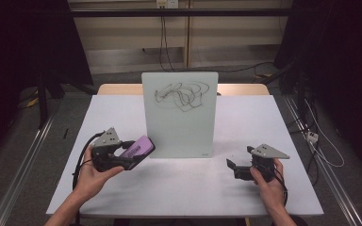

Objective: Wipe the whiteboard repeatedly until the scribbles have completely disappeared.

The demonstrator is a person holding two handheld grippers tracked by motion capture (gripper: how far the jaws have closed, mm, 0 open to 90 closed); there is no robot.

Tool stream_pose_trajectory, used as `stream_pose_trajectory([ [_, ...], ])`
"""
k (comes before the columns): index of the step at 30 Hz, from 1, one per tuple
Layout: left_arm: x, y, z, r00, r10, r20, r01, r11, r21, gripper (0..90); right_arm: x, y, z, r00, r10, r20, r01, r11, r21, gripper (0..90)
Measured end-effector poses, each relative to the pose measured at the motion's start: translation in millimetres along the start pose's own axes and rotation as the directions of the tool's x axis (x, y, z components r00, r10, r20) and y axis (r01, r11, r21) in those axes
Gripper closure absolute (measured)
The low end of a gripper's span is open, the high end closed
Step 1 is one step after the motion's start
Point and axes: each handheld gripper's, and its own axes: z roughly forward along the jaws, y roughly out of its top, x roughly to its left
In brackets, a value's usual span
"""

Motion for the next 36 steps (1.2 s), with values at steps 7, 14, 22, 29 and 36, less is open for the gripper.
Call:
stream_pose_trajectory([
  [7,-6.5,17.6,-1.5,0.9993,0.038,-0.004,-0.038,0.9992,-0.014,40.4,-0.8,0.1,-1.4,1.0,-0.002,0.002,0.002,1.0,-0.005,5.2],
  [14,-5.2,33.1,-0.5,0.997,0.073,-0.024,-0.074,0.9972,-0.013,40.4,0.7,0.2,-0.3,1.0,-0.006,-0.005,0.006,1.0,-0.002,5.3],
  [22,-7.9,49.6,3.3,0.9945,0.101,-0.029,-0.102,0.9933,-0.053,40.4,-0.2,0.0,-1.1,1.0,0.0,-0.003,0.0,1.0,-0.003,5.3],
  [29,-6.2,62.6,2.9,0.99,0.132,-0.05,-0.135,0.9891,-0.058,40.5,0.2,-0.1,-1.9,1.0,-0.003,-0.004,0.003,1.0,-0.004,5.3],
  [36,0.0,80.0,0.8,0.9866,0.145,-0.074,-0.151,0.9849,-0.083,40.5,-0.1,0.0,-1.4,1.0,-0.004,-0.004,0.004,1.0,-0.005,5.3],
])
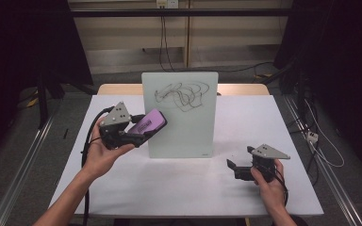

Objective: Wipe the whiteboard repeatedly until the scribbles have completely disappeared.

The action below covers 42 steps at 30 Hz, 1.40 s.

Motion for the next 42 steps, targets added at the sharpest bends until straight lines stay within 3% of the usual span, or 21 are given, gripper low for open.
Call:
stream_pose_trajectory([
  [22,15.0,39.1,7.0,0.9955,0.066,-0.068,-0.066,0.9978,0.007,40.7,0.2,0.0,-0.1,1.0,-0.001,-0.005,0.001,1.0,-0.001,5.3],
  [30,23.7,52.2,12.7,0.9958,0.054,-0.073,-0.056,0.9983,-0.014,40.6,-0.4,0.0,-0.3,1.0,-0.001,-0.003,0.001,1.0,-0.002,5.3],
  [42,28.5,69.0,21.7,0.9932,0.083,-0.081,-0.086,0.9959,-0.029,40.7,-1.4,-0.2,-0.2,1.0,0.001,-0.004,-0.001,1.0,-0.002,5.3],
])
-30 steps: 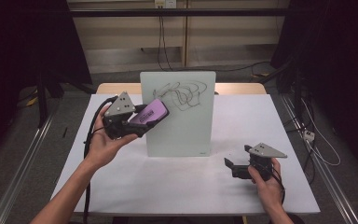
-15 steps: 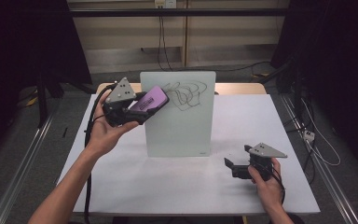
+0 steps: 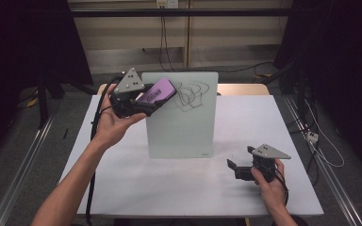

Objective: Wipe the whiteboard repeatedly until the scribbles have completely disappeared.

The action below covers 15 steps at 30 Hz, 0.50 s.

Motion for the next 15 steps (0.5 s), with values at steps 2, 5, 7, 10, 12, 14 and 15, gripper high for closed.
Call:
stream_pose_trajectory([
  [2,2.4,1.3,0.8,1.0,0.003,-0.002,-0.003,1.0,0.0,40.7,0.3,0.0,0.2,1.0,-0.001,-0.002,0.001,1.0,0.003,5.2],
  [5,5.8,1.9,2.4,1.0,0.003,-0.001,-0.003,1.0,0.0,40.7,0.8,0.0,0.5,1.0,0.0,-0.004,0.0,1.0,0.004,5.3],
  [7,8.1,1.3,3.5,1.0,0.004,0.0,-0.004,1.0,-0.001,40.7,0.5,-0.1,0.5,1.0,0.0,-0.004,0.0,1.0,0.004,5.3],
  [10,10.8,-0.1,6.1,1.0,0.004,0.001,-0.004,1.0,0.006,40.7,-0.2,-0.2,0.9,1.0,0.0,-0.002,0.0,1.0,0.004,5.3],
  [12,10.9,-1.0,7.9,1.0,0.005,0.005,-0.005,1.0,0.008,40.7,-0.1,-0.2,1.1,1.0,0.003,-0.004,-0.002,1.0,0.006,5.3],
  [14,10.2,-1.6,9.5,0.9999,0.017,-0.001,-0.017,0.9998,0.011,40.8,0.2,-0.2,1.2,1.0,-0.001,-0.005,0.001,1.0,0.005,5.2],
  [15,9.9,-1.7,9.9,0.9998,0.019,-0.001,-0.019,0.9997,0.015,40.8,0.3,-0.3,1.4,1.0,0.0,-0.008,0.0,1.0,0.006,5.2],
])
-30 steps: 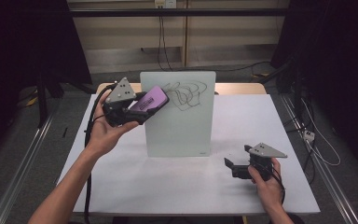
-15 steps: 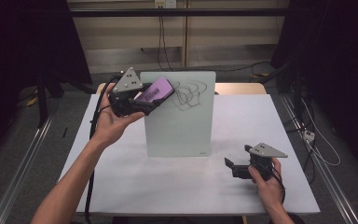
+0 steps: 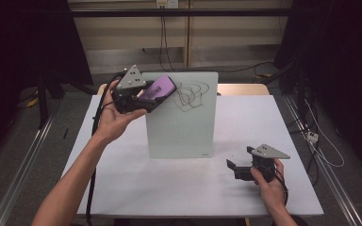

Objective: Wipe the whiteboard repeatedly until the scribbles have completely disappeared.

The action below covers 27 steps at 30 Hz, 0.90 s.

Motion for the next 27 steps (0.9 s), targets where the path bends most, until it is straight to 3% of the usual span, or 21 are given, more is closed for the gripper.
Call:
stream_pose_trajectory([
  [12,-2.0,-0.7,1.4,0.9996,0.026,-0.009,-0.026,0.9996,0.016,40.9,0.4,0.0,0.3,1.0,0.001,-0.003,-0.001,1.0,0.002,5.2],
  [18,-6.5,-2.3,4.9,0.9997,0.023,0.005,-0.024,0.999,0.039,40.9,0.6,-0.1,0.3,1.0,0.001,-0.005,-0.001,1.0,0.005,5.2],
  [24,-13.1,-4.2,10.1,0.9988,0.048,0.01,-0.048,0.9973,0.056,40.9,1.3,0.1,0.8,1.0,-0.002,-0.009,0.002,1.0,0.005,5.2],
  [27,-15.2,-7.6,11.7,0.9992,0.037,0.017,-0.038,0.9977,0.056,40.9,1.2,0.0,0.6,1.0,-0.001,-0.007,0.001,1.0,0.006,5.2],
])
